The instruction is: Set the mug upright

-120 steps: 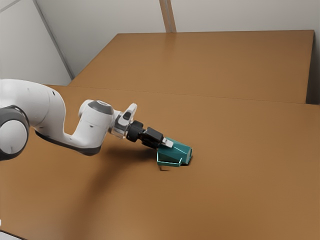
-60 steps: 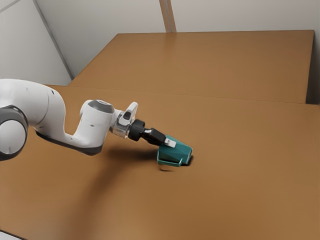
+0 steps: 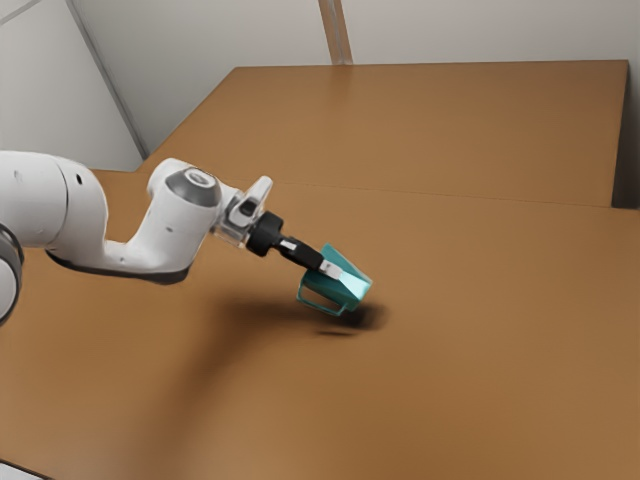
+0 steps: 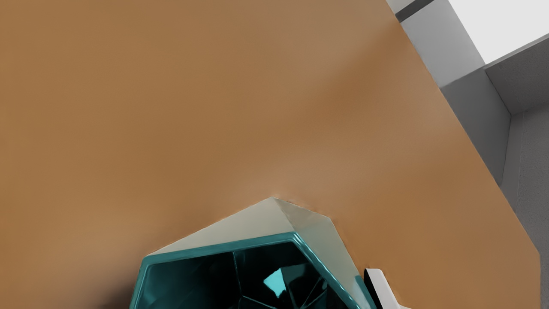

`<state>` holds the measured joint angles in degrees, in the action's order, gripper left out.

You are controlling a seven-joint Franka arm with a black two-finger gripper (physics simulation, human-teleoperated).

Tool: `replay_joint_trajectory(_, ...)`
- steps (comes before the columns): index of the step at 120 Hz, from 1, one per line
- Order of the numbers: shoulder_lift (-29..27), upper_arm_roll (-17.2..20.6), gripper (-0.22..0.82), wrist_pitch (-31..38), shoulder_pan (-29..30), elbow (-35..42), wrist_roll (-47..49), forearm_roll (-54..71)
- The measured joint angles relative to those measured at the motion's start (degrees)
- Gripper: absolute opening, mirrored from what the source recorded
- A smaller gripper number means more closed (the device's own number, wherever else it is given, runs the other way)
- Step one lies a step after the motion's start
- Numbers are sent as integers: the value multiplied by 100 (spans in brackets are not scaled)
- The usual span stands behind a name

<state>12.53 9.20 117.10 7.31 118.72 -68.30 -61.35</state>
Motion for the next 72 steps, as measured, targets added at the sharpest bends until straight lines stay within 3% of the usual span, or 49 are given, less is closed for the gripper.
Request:
replay_joint_trajectory(30, -477, 161, -17, 578, 4, -12, 1230, 3031)
replay_joint_trajectory(72, -791, 181, -17, 1048, 54, 269, 2874, 5084)
